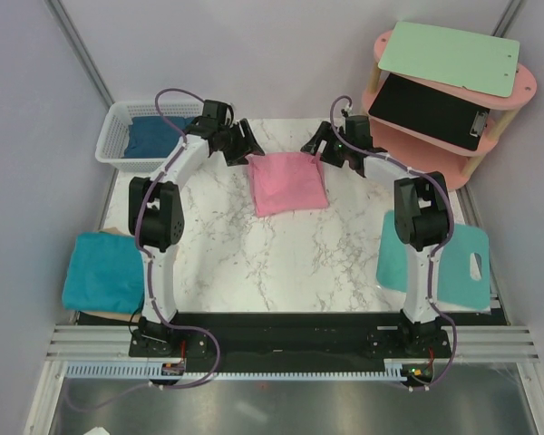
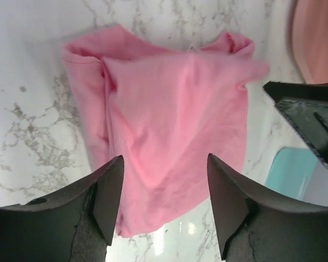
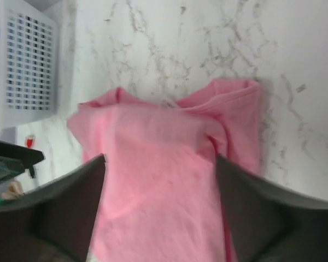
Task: Fold and stack the t-shirts
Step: Fold the long partially folded tshirt into a neat square, then put the neatly folded tshirt into the corner of the board with the left arm
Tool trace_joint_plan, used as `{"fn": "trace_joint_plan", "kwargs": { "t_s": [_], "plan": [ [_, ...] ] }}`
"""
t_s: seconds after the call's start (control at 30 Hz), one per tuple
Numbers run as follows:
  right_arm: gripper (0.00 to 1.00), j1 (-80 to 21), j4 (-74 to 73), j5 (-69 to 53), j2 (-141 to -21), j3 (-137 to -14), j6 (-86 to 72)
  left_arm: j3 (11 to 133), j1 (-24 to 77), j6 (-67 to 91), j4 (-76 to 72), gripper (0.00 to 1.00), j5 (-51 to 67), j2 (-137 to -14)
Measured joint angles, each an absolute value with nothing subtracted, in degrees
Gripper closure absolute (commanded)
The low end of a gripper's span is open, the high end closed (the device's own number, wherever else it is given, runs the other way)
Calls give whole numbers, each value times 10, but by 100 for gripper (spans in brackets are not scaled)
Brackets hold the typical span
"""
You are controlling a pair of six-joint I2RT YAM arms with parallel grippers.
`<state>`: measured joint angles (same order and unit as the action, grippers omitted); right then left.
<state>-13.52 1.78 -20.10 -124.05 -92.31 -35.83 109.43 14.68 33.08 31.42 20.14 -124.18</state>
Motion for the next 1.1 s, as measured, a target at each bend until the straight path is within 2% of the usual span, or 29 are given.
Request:
{"fn": "trace_joint_plan", "kwargs": {
  "t_s": [0.2,0.47,0.57,0.63,0.73,0.87,1.0,1.03,1.1],
  "plan": [
    [2,-127,56,-156,-1220,-877,-349,1081,136,324,335,26,197,-1239],
    [2,-128,82,-145,-1037,-709,-342,845,154,320,303,25,166,-1036],
    [2,-143,78,-148,-979,-658,-333,759,162,320,303,17,129,-955],
    [2,-169,66,-152,-962,-648,-326,721,163,320,324,17,96,-908],
    [2,-243,61,-175,-965,-648,-323,714,157,319,379,16,42,-870],
    [2,-326,64,-221,-996,-648,-336,768,151,295,489,16,-45,-888],
    [2,-338,70,-244,-1030,-638,-359,797,151,280,583,15,-144,-930],
    [2,-334,70,-247,-1034,-634,-362,793,151,279,608,1,-169,-939],
    [2,-329,70,-250,-1038,-630,-365,779,151,280,651,0,-209,-953]
  ]
}}
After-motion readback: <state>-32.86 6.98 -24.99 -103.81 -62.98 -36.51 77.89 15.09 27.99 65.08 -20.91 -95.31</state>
